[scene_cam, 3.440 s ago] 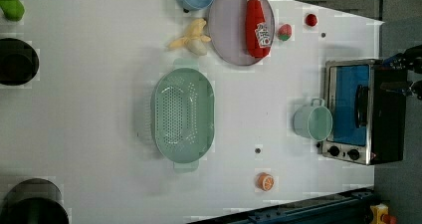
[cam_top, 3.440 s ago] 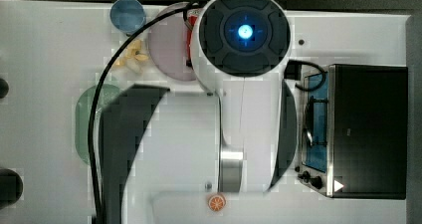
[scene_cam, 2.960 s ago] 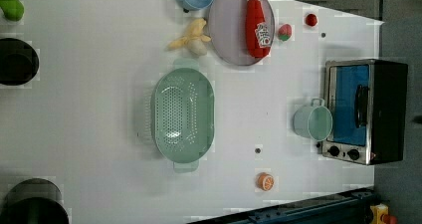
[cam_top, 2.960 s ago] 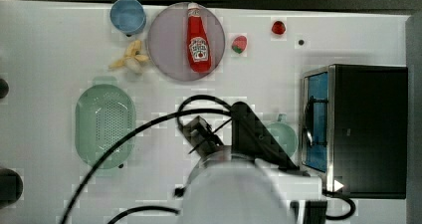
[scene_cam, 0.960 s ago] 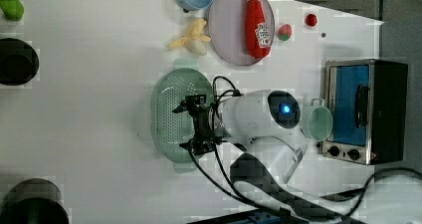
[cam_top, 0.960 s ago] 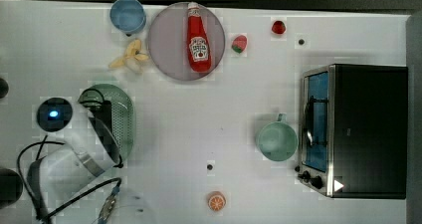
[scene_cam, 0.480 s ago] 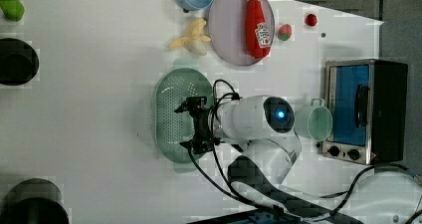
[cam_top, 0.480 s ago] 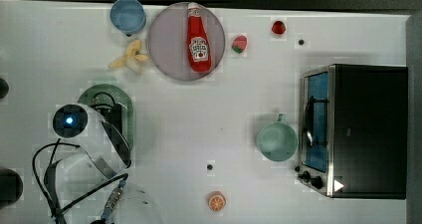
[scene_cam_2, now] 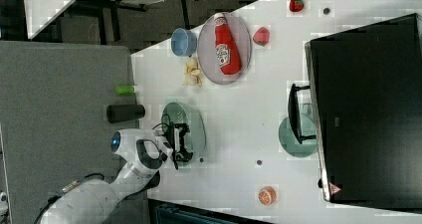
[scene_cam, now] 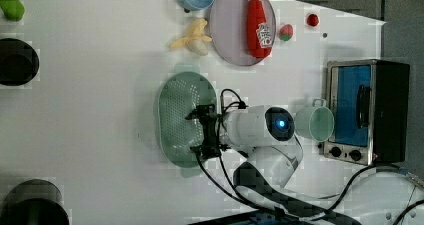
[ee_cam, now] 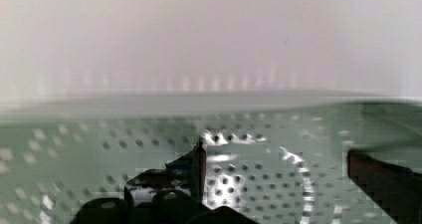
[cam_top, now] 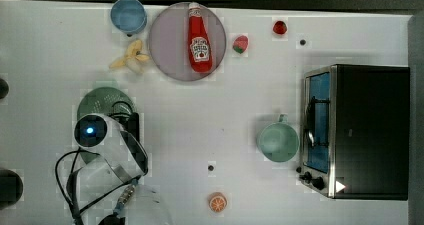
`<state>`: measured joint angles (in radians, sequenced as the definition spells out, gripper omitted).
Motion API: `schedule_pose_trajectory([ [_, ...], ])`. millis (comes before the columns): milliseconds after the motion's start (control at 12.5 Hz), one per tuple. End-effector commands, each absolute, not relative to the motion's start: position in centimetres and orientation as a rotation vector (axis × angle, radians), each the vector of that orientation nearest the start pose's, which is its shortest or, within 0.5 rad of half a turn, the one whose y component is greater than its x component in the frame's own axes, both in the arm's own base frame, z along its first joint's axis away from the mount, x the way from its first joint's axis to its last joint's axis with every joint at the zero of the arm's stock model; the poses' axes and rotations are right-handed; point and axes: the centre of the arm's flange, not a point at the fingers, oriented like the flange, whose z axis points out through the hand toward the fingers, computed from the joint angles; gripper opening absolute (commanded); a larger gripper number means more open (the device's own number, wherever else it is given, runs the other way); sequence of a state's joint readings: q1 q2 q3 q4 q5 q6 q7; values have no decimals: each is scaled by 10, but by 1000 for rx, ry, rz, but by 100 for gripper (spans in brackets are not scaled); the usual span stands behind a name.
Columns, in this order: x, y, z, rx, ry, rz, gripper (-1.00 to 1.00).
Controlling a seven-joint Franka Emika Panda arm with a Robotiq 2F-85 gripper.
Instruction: Drag strainer left to right.
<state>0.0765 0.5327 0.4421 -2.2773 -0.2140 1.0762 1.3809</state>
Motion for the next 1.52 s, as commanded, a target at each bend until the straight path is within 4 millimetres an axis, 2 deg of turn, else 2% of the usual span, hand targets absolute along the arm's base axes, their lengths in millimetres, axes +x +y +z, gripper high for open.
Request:
schedule_pose_trajectory([
  [80,464,243,153,-2222,2253,164,100],
  [400,471,203,160,-2228,2263,111,100],
  [720,476,162,156,-2271,2247,97,100],
  [800,484,128,159,-2271,2254,76,100],
  [1520,490,26,159,-2371,2194,51,100],
])
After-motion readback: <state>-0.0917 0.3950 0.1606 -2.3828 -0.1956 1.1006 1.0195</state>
